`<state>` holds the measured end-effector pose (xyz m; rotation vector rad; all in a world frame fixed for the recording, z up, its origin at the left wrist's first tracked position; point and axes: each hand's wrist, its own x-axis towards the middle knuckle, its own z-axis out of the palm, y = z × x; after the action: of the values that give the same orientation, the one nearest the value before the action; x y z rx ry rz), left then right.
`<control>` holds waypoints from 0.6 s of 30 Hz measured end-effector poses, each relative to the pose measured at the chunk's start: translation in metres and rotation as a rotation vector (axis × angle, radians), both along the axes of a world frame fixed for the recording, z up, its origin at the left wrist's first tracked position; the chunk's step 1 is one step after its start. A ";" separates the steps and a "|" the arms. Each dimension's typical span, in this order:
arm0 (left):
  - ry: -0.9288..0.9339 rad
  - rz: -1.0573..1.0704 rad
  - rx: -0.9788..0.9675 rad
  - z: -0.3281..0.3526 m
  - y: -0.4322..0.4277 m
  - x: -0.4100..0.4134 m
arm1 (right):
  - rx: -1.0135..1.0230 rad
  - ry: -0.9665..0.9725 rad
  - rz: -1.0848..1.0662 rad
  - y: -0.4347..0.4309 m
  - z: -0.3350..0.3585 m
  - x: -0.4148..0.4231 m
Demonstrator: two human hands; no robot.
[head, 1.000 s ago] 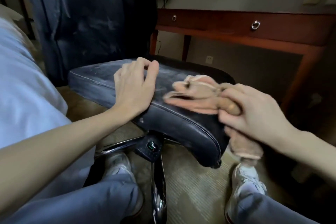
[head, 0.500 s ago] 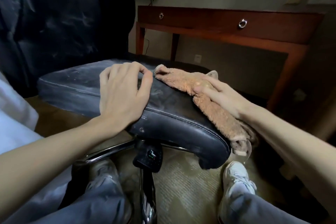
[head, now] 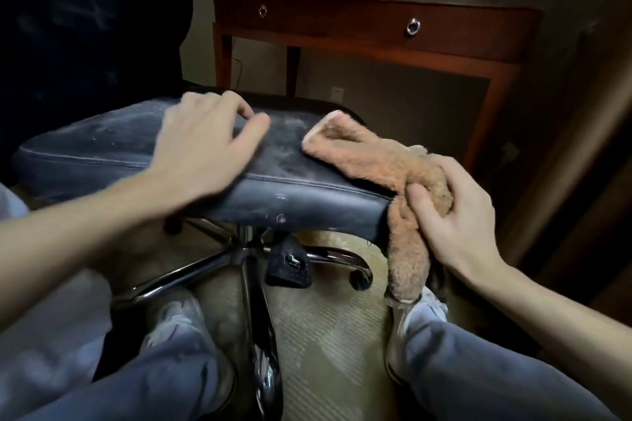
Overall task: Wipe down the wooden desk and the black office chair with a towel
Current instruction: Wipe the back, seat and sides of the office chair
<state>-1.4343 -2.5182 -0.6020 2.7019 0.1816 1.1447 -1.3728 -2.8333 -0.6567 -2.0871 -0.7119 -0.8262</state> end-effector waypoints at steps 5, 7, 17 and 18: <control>-0.020 0.000 -0.087 -0.003 0.064 -0.014 | -0.238 -0.257 0.160 -0.013 -0.026 0.011; -0.052 0.065 -0.018 -0.008 0.060 -0.009 | -0.418 -0.405 0.221 -0.021 -0.019 0.019; -0.056 0.167 0.019 -0.018 0.042 0.008 | -0.806 -0.580 0.160 0.005 0.031 0.025; -0.041 0.181 0.023 -0.019 0.040 0.010 | -0.835 -0.575 0.161 0.018 0.037 0.024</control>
<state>-1.4245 -2.4782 -0.6207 2.7248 0.4166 1.2568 -1.3488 -2.8155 -0.6200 -2.4439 -1.7507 -1.1855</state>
